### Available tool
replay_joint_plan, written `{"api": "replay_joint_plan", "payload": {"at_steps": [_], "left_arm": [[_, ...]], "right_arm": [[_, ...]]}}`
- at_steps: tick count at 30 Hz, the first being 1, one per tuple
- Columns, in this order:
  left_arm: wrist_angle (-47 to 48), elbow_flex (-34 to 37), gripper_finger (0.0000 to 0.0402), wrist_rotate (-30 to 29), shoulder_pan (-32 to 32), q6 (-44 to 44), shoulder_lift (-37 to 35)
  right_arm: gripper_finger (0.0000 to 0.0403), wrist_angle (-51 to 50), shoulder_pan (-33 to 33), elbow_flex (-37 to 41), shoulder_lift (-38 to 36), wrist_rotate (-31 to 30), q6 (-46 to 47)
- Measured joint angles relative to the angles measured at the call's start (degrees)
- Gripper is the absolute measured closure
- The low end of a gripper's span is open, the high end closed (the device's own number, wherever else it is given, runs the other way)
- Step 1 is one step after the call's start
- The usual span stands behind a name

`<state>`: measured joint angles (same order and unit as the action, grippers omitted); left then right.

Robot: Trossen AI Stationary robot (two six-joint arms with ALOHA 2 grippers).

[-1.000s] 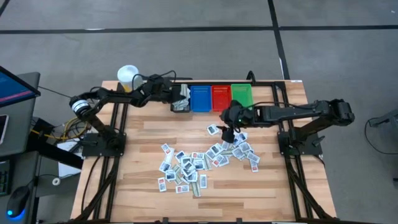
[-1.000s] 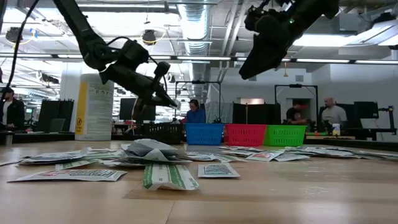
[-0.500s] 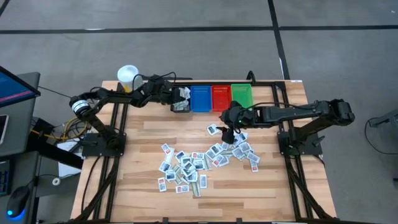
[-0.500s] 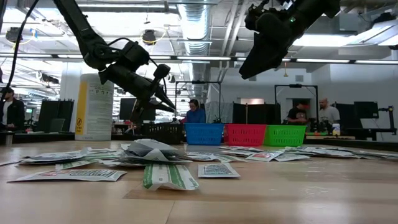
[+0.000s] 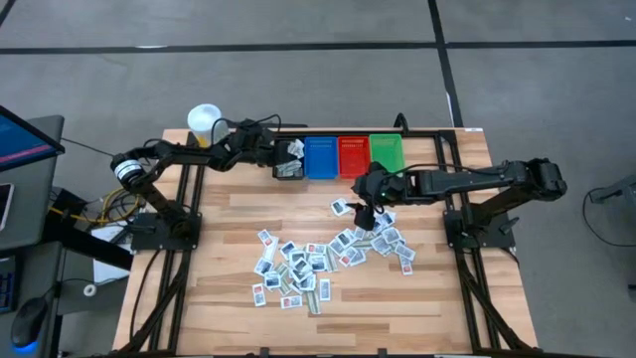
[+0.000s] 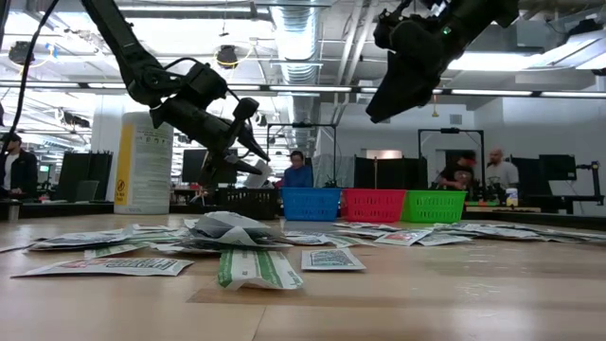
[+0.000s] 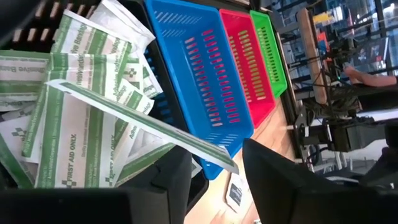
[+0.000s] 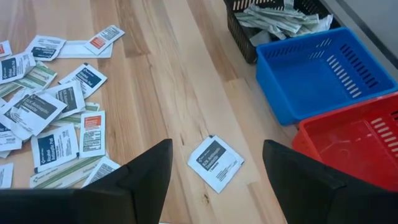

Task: Pick & Place First Aid Supplies
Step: Put the green bandage pack in the black bin

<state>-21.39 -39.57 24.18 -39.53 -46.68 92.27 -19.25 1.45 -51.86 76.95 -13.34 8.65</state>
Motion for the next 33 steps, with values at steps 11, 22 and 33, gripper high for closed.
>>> {"api": "replay_joint_plan", "payload": {"at_steps": [11, 22, 33], "left_arm": [[0.2, 0.0, 0.0256, 3.84, 0.0, -6.96, 0.0], [8.04, 0.0, 0.0256, 3.08, -1.69, -14.11, -0.02], [8.98, 0.0, 0.0257, 6.68, -1.7, -13.84, -0.2]], "right_arm": [[0.0158, -0.02, -0.04, 0.0, 0.0, 0.0, 0.02], [0.0158, -0.04, -0.04, 0.0, 0.0, 0.0, 0.71], [0.0158, -0.04, -0.04, 0.0, 0.0, 0.01, 1.3]]}}
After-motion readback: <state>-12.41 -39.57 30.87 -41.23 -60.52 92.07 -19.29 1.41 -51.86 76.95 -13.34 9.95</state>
